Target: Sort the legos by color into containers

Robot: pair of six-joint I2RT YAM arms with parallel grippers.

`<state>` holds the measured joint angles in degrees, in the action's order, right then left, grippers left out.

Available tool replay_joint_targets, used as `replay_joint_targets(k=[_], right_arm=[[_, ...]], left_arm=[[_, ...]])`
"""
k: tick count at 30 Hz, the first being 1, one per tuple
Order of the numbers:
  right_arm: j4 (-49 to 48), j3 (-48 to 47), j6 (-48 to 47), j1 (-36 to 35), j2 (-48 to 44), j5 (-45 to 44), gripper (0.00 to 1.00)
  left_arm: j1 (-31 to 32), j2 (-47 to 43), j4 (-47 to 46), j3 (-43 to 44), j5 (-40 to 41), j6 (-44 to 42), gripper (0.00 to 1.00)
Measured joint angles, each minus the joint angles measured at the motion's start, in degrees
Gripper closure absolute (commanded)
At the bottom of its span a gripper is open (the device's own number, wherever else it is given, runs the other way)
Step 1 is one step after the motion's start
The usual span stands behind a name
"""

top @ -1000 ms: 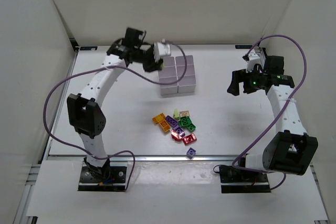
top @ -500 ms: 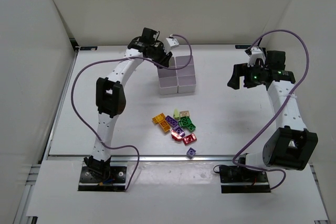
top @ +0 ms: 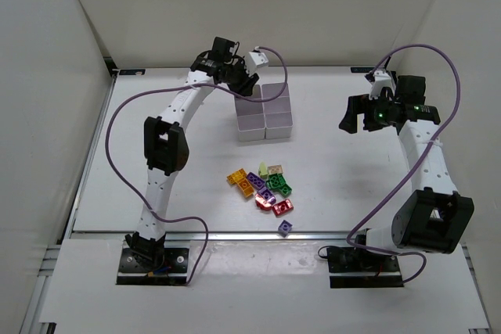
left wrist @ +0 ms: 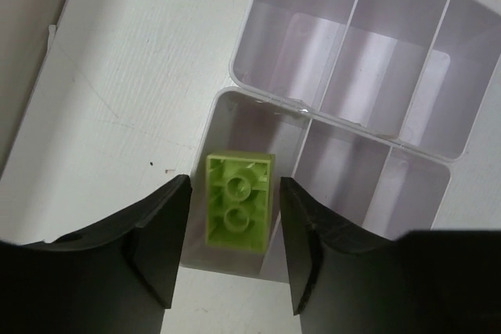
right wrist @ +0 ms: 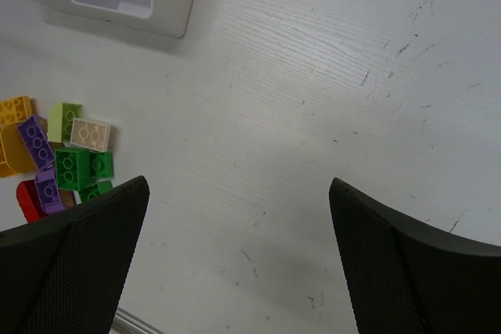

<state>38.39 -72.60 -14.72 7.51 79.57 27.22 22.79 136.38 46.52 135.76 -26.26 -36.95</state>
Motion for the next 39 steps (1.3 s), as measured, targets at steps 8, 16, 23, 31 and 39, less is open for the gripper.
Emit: replay_joint_targets(k=[8, 16, 23, 31, 39], right_arm=[[0.00, 0.00, -0.39, 0.00, 0.09, 0.44, 0.01], [-0.02, 0.09, -0.70, 0.00, 0.09, 1.84, 0.02], [0.28, 0.50, -1.88, -0.42, 0.04, 4.52, 0.03], [2.60, 0.50, -7.58, -10.08, 0.09, 7.72, 0.10], [2.56, 0.50, -7.56, -17.51, 0.68, 4.55, 0.04]], left_arm=[[-0.13, -0.09, -0.37, 0.15, 0.35, 1.29, 0.29], [-3.89, -15.98, 1.29, -10.97, -9.31, 7.87, 0.29], [-1.90, -58.07, 8.04, -48.70, -12.55, -2.23, 0.25], [5.33, -56.63, 11.10, -63.78, -13.57, -5.70, 0.28], [11.63, -44.22, -1.77, -63.49, -8.28, 0.76, 0.28]])
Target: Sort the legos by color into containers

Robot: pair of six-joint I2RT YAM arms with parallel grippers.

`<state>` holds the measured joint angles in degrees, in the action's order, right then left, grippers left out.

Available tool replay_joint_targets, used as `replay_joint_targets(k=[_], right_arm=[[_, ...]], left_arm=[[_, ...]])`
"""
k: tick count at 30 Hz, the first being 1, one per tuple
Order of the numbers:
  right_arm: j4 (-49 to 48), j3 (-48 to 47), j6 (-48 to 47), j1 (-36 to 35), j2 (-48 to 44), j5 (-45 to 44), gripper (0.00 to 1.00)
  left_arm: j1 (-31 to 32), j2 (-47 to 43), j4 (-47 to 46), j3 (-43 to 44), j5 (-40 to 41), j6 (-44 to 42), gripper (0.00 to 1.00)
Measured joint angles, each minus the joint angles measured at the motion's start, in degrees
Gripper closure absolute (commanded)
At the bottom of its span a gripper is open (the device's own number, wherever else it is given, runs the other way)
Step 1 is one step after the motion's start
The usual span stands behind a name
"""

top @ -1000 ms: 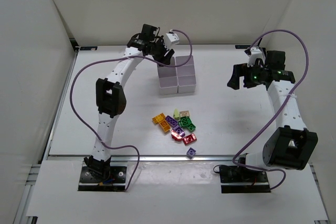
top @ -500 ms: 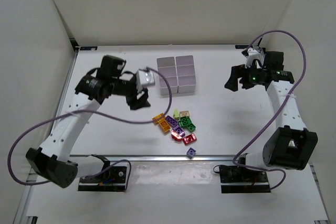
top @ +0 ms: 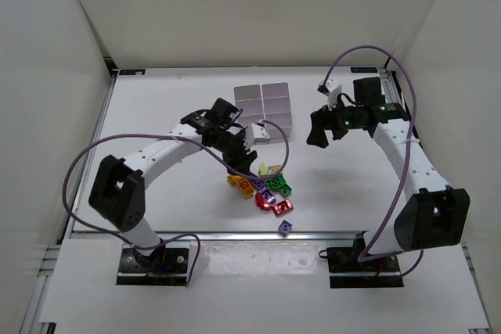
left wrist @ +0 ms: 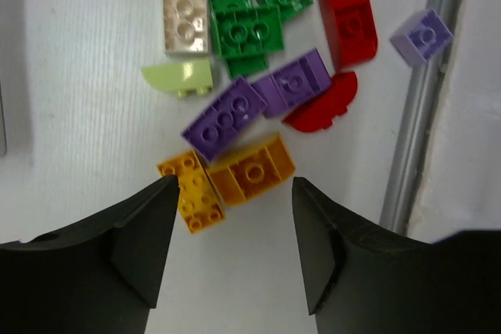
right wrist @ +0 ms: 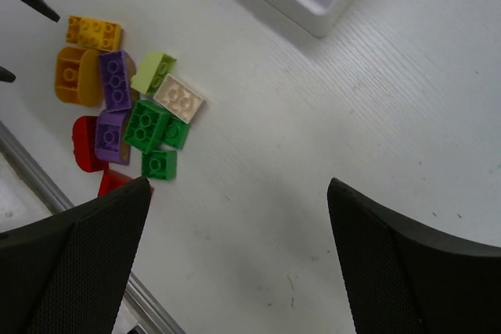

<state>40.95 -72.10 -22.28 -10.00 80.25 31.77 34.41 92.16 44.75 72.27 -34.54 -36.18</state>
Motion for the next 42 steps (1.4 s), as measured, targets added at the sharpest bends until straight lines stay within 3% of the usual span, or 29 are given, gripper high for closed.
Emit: replay_joint_targets(k=[11, 29, 42], right_arm=[[-1.36, 4.31, 5.99, 9.25, -2.95, -4.85, 0.01], [-0.55, 5.18, 5.31, 15.06, -4.87, -5.01, 0.02], [-0.55, 5.18, 5.14, 16.37, -4.79, -5.01, 0.02]], left_arm=[[6.01, 8.50, -11.26, 1.77, 7.52, 6.16, 0.21], [7.45, 18.53, -13.42, 6.67, 8.59, 5.27, 0.20], [7.72, 19.96, -13.33, 6.67, 8.68, 3.82, 0.29]])
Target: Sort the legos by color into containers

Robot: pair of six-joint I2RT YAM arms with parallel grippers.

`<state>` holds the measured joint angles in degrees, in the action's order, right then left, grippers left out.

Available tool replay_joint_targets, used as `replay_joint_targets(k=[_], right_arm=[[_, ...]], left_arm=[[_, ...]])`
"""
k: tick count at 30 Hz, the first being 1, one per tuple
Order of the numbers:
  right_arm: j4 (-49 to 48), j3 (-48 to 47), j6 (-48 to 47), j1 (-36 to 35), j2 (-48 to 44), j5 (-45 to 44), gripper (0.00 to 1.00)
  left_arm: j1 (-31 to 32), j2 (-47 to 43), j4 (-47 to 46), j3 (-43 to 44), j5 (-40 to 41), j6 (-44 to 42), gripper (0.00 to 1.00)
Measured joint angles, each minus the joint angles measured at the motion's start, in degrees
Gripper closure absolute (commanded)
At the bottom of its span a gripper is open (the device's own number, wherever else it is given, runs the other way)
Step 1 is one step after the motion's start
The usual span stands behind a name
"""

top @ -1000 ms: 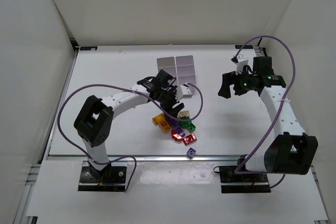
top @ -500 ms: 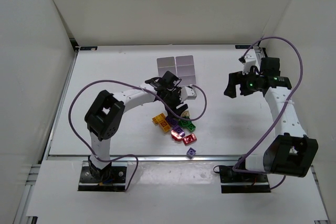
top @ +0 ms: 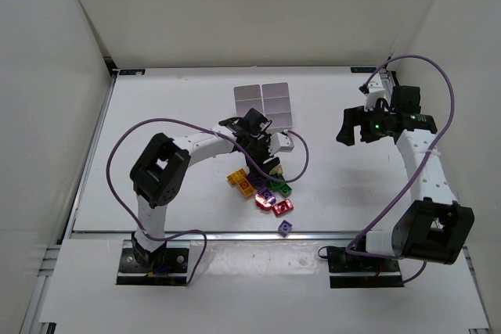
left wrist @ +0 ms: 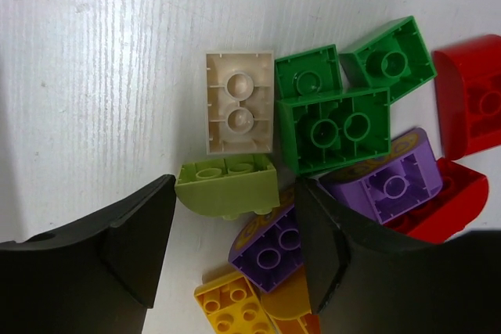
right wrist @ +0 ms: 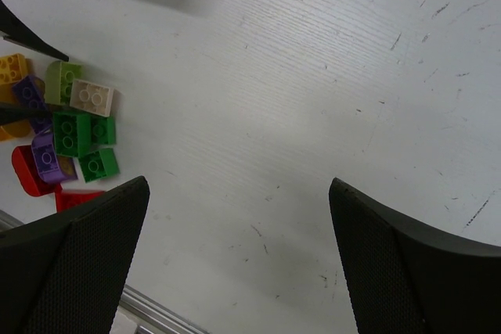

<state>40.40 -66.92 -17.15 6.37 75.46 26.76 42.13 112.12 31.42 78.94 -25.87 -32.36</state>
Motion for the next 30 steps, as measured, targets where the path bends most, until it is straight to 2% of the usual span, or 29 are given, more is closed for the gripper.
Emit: replay_joint_targets(k=[4, 6, 8, 9, 11, 12, 15, 19, 24, 27, 30], right_arm=[[-0.02, 0.02, 0.00, 0.00, 0.04, 0.00, 0.02], [-0.02, 0.00, 0.00, 0.00, 0.20, 0.00, 0.02], [-0.02, 0.00, 0.00, 0.00, 0.48, 0.00, 0.02], [-0.04, 0.00, 0.00, 0.00, 0.66, 0.00, 0.02], [-0.02, 0.00, 0.00, 0.00, 0.92, 0.00, 0.02], [-0.02, 0.02, 0.00, 0.00, 0.96, 0.02, 0.02], [-0.04, 0.00, 0.00, 0.00, 1.01, 0.31, 0.02], [-0.04, 0.00, 0.00, 0.00, 1.31, 0.85, 0.02], [-0.09, -0.02, 0.02, 0.00, 2.34, 1.97, 0.03], [-0.37, -0.04, 0.50, 0.00, 2.82, 2.69, 0.04], [-1.18, -0.04, 2.51, -0.09, 3.17, 3.26, 0.06]], left_arm=[[0.00, 1.14, 0.09, 0.00, 0.42, -0.26, 0.33], [-0.02, 1.29, 0.20, -0.02, 0.48, -0.44, 0.38], [-0.09, 1.29, 0.17, -0.02, 0.48, -0.63, 0.47], [-0.22, 1.29, 0.09, -0.02, 0.46, -0.87, 0.56], [-0.59, 1.29, 0.02, -0.02, 0.39, -0.81, 0.64], [-0.74, 1.29, 0.04, -0.02, 0.31, -0.74, 0.73], [-1.57, 1.03, 0.07, -0.02, -0.24, -0.37, 0.83], [-3.21, -2.29, 1.36, -0.24, -0.68, 0.37, 0.85], [-7.10, -13.79, 5.70, 1.14, -2.21, 1.46, 0.88], [-10.49, -19.04, 7.67, 7.76, -2.05, 3.63, 0.90], [-13.40, -18.82, 7.54, 17.68, 0.07, 7.96, 0.90]])
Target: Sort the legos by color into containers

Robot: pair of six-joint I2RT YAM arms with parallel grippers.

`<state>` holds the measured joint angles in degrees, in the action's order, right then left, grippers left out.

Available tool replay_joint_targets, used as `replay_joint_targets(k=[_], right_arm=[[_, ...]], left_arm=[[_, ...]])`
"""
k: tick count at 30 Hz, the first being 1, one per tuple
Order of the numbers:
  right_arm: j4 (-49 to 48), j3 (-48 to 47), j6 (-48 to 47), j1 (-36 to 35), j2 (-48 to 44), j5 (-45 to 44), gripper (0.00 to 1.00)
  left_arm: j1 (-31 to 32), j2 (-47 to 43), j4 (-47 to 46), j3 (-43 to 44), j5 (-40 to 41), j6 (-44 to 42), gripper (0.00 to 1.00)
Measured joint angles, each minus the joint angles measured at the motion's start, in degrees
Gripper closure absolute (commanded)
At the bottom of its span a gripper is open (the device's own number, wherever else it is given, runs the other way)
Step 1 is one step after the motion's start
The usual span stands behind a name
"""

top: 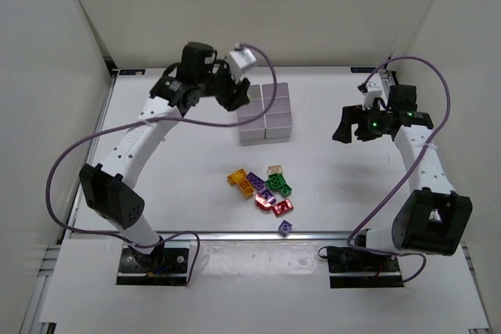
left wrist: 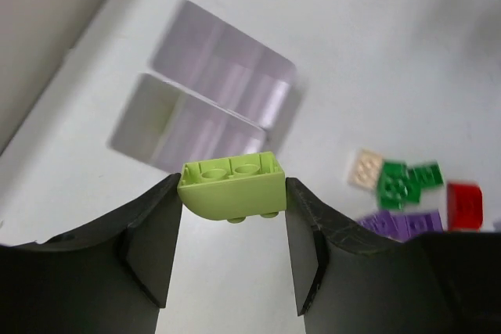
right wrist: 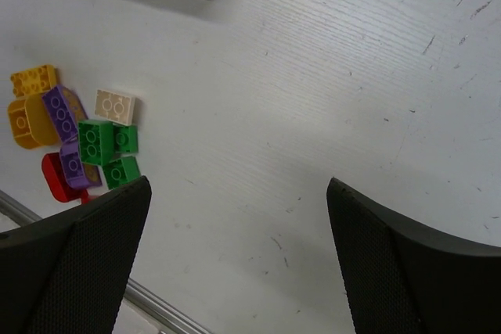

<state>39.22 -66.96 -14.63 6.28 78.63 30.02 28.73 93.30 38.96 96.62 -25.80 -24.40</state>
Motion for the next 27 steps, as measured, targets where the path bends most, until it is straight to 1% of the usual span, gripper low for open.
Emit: replay_joint_targets(k=[2, 6, 11, 15, 22, 27], right_arm=[[-0.94, -0.02, 2.56, -0.31, 0.31, -0.11, 0.07], [-2.60, -0.31, 8.37, -0.68, 1.07, -1.46, 0.07], [-3.61, -2.86, 12.13, -0.72, 2.01, -2.93, 0.07], [-4.48, -3.89, 13.20, -0.72, 2.16, -3.13, 0.07], [-4.74, -3.89, 13.92, -0.72, 2.14, -3.28, 0.06], [-4.74, -3.87, 14.10, -0.72, 2.16, -3.26, 0.06]], left_arm=[[-1.77, 2.32, -0.48, 6.49, 2.14, 4.15, 0.90], [-3.13, 9.53, -0.70, 14.14, 5.55, 12.04, 0.90], [-1.86, 20.50, 0.96, 19.43, 12.24, 23.37, 0.90], [-0.74, 26.51, 2.99, 21.75, 17.42, 32.11, 0.90], [-0.22, 30.84, 4.39, 28.68, 24.83, 42.88, 0.90], [-0.37, 32.13, 3.85, 32.57, 28.28, 45.48, 0.90]])
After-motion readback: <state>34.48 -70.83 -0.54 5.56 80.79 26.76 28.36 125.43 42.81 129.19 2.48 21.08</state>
